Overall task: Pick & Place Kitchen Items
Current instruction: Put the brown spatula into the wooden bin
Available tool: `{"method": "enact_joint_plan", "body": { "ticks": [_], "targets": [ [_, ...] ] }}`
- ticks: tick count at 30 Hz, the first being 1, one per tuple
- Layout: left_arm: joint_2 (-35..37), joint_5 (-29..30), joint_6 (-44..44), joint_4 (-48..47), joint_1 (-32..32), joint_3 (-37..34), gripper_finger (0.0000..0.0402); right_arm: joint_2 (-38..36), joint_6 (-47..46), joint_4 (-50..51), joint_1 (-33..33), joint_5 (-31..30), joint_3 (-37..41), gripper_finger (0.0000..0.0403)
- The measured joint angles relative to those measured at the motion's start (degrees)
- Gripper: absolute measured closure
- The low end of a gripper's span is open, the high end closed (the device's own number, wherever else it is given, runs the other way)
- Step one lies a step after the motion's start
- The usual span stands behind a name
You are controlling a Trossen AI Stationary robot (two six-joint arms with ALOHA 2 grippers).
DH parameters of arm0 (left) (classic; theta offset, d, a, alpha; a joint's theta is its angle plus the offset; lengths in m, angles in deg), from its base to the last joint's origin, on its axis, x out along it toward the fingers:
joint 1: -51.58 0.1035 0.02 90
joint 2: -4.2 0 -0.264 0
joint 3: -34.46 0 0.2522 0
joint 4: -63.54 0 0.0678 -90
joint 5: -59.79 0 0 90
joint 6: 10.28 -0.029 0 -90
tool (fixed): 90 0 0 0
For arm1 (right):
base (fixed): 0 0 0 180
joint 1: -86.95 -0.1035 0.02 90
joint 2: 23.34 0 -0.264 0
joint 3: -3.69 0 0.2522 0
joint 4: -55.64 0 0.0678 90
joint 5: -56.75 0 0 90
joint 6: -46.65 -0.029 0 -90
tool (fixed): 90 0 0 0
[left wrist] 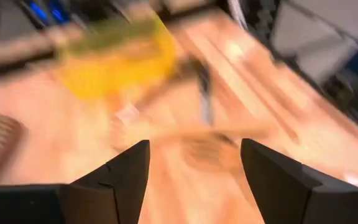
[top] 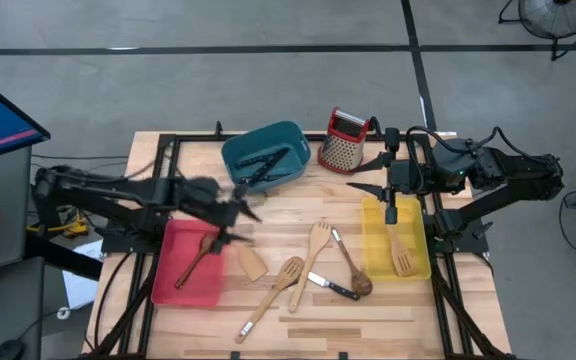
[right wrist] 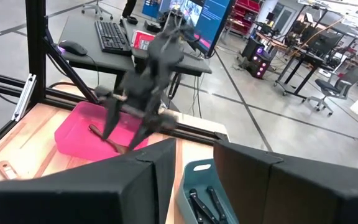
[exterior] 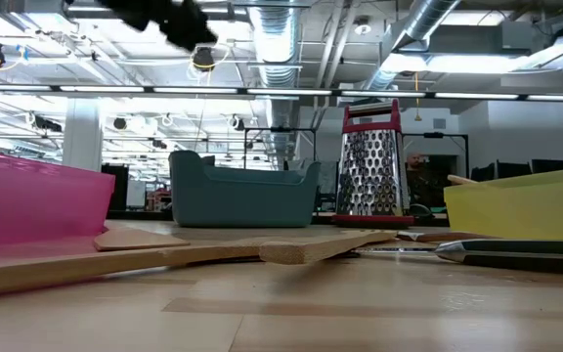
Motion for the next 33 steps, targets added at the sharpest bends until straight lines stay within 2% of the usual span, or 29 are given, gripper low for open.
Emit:
{"method": "enact_joint_plan", "body": {
  "ticks": [7,12,15,19,23,28,33],
  "targets": [
    [-11.72,4.67,0.08,-7.23,-0.14,0.00,0.0169,0.00,-1.55,0.30,0.00,0.00,0.00,0.0281],
    [-16.77,17.43,5.03,-7.54,3.59,1.26,0.0170,0.00,-2.22,1.99,0.00,0.00,0.00,0.0281],
    [-15.39,14.26,7.43,-7.38,6.27,2.16,0.0170,0.00,-2.85,2.66,0.04,0.00,0.00,0.0281],
    [-13.79,4.71,-0.42,-11.62,5.82,2.16,0.0170,0.00,-2.85,3.36,0.02,0.00,0.00,0.0281],
    [-14.08,-0.45,-6.12,-13.69,3.11,2.14,0.0170,0.00,-2.62,4.36,0.02,0.00,0.00,0.0281],
    [-17.53,-1.37,-8.63,-15.13,2.09,2.12,0.0170,0.00,-2.54,4.69,0.02,0.00,0.00,0.0281],
    [-23.58,1.16,-11.02,-17.80,2.61,2.12,0.0170,0.00,-2.54,4.94,0.02,0.00,0.00,0.0281]
  ]
}}
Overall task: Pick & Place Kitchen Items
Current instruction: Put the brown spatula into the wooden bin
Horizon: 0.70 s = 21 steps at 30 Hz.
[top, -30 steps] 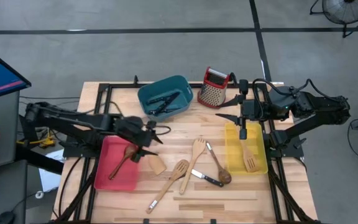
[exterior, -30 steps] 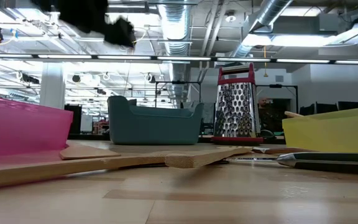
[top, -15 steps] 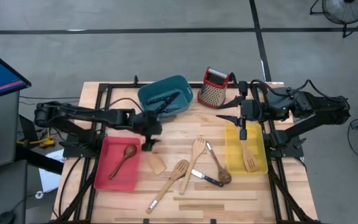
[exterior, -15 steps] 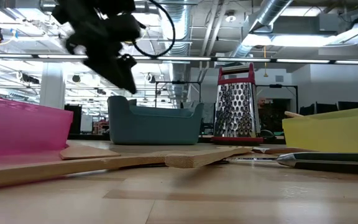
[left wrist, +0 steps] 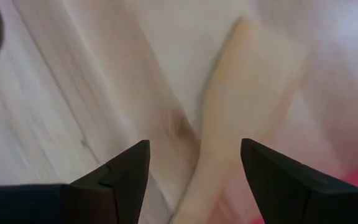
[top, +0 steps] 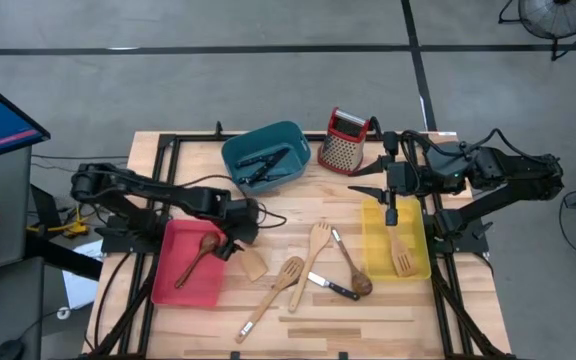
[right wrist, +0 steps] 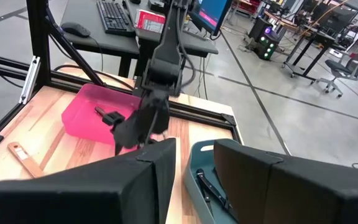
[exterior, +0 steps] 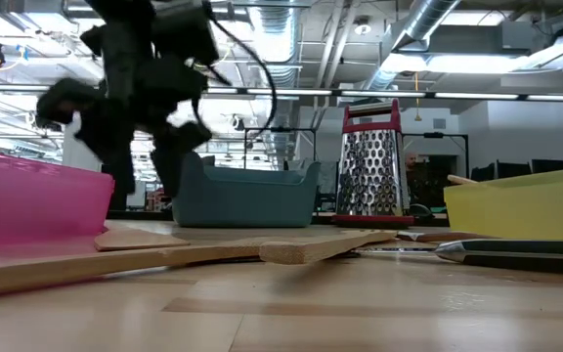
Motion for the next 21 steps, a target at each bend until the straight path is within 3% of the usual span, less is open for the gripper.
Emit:
{"method": "enact_joint_plan", "body": {
  "ticks": [9,21],
  "targets": [
    [-7.36,2.49,-3.04,-14.02,-0.28,10.04,0.0170,0.00,0.01,0.30,-0.02,0.00,0.00,0.0281],
    [-13.89,4.24,-10.22,-19.27,-1.16,13.95,0.0170,0.00,-0.44,4.42,-0.02,0.00,0.00,0.0281]
  ]
}}
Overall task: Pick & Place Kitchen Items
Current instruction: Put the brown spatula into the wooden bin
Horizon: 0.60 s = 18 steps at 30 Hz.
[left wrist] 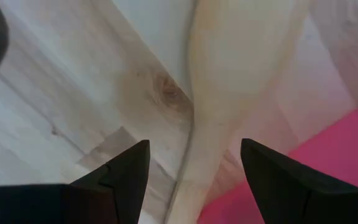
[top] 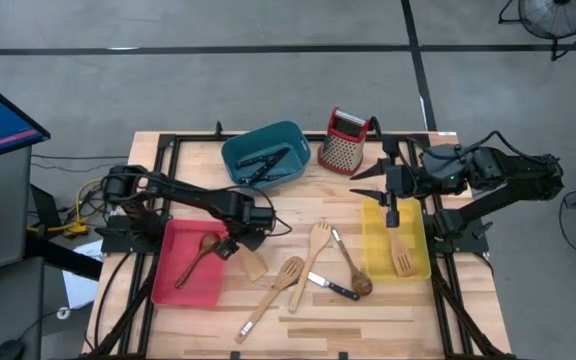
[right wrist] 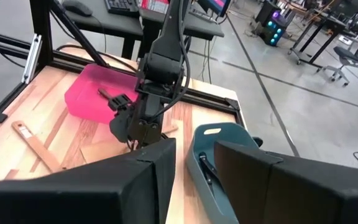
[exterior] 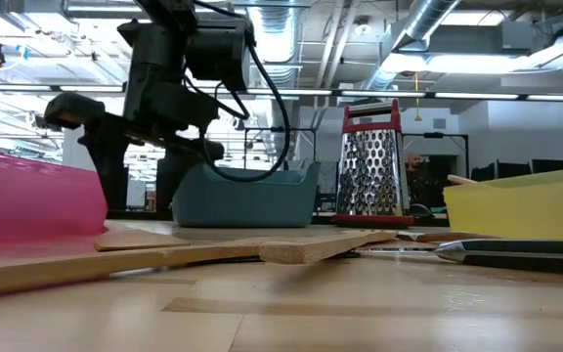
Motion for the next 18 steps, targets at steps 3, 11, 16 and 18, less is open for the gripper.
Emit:
{"method": "enact_joint_plan", "body": {
  "ticks": [3,11,16,18],
  "targets": [
    [-0.35,1.13,-1.68,-0.55,-0.03,0.08,0.0170,0.00,-0.01,0.03,0.00,0.00,0.00,0.0281],
    [-0.63,2.36,-4.14,-2.20,-0.72,0.06,0.0170,0.00,-0.02,0.02,0.00,0.00,0.00,0.0281],
    [-0.63,2.35,-6.37,-2.29,-1.05,0.06,0.0170,0.00,0.00,0.02,0.00,0.00,0.00,0.0281],
    [-0.63,2.35,-6.45,-2.29,-1.05,0.06,0.0170,0.00,-0.02,0.04,0.00,0.00,0.00,0.0281]
  ]
}}
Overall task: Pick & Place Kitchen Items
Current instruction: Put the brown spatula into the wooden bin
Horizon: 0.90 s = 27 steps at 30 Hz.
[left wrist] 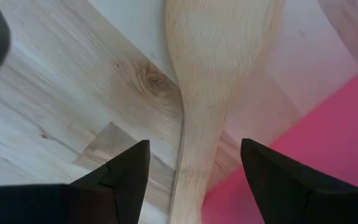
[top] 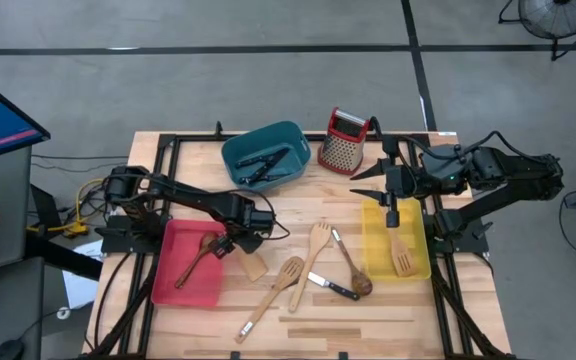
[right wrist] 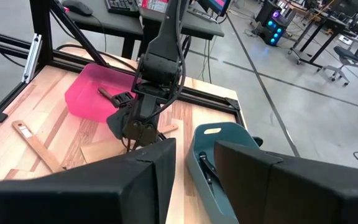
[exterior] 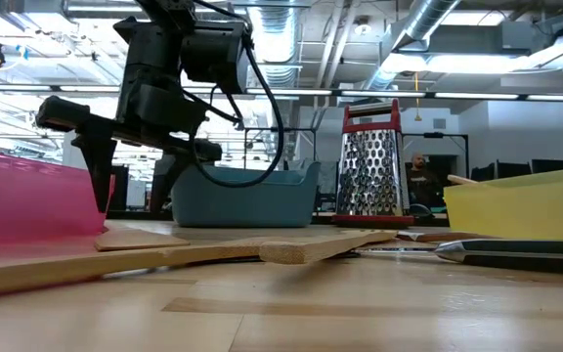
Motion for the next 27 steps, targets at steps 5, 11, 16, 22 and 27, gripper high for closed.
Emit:
{"method": "enact_joint_plan", "body": {
  "ticks": [5,11,16,22,27],
  "targets": [
    [-0.39,-0.01,-2.01,0.59,0.00,0.00,0.0170,0.00,0.02,0.03,0.00,0.01,0.00,0.0281],
    [-3.78,1.10,-2.08,1.14,-0.13,0.07,0.0170,0.00,0.01,0.35,0.02,0.02,0.00,0.0281],
    [-4.52,2.54,-2.15,1.26,-0.13,0.22,0.0170,0.00,0.02,0.68,0.02,0.02,0.00,0.0281],
    [-4.22,2.57,-2.12,1.67,-0.13,0.07,0.0183,0.00,0.04,0.68,0.02,0.02,0.00,0.0281],
    [-4.22,2.96,-2.12,3.04,-0.11,-0.02,0.0241,0.00,0.04,0.68,0.02,0.02,0.00,0.0281]
  ]
}}
